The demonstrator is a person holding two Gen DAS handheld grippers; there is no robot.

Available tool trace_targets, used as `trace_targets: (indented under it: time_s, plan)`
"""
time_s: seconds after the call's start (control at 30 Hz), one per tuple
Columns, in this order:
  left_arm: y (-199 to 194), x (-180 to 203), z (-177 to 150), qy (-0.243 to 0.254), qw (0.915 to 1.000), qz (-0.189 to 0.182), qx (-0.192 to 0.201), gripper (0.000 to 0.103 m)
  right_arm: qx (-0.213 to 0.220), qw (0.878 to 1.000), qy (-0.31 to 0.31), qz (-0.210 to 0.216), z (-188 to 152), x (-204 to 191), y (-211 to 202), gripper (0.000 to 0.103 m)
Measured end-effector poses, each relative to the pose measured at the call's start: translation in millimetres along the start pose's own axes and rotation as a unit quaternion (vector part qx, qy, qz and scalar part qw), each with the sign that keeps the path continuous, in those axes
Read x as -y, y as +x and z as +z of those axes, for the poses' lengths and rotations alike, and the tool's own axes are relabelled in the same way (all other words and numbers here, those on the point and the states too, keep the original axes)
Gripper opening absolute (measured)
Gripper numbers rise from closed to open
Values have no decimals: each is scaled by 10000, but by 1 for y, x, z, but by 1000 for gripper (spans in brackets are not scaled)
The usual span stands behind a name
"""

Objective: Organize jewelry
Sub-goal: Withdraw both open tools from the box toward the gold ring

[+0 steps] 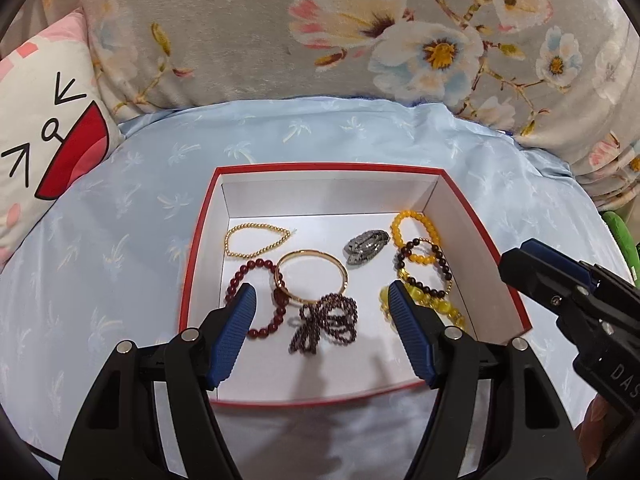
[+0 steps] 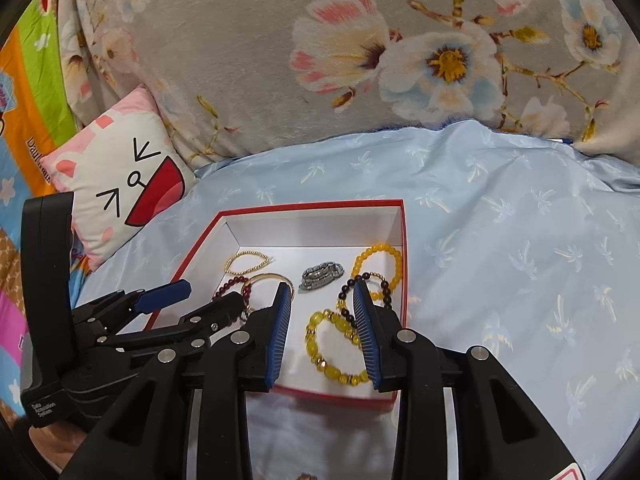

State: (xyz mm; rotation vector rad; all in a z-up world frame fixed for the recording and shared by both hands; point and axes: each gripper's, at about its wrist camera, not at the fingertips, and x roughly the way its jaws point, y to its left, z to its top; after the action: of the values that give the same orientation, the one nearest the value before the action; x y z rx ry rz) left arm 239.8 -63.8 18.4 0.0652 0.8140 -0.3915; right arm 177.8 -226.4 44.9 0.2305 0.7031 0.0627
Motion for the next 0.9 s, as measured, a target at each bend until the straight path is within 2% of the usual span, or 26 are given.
trace_targets:
  time_s: [0.37,0.63,0.9]
  plan:
    - [-38,8,-26,26,9992,404,52,65,-67,9999,-104,-26,-31,-14,-27,33]
    - [-59,8,-54,-82,9988,479,-34,65,-217,9997,-135,-6,-56,-21,-45,33]
    - [-78,-3,-98,-229,9983,488,-235,65,-575,9982,-169,-52,-99,-16,-57,33]
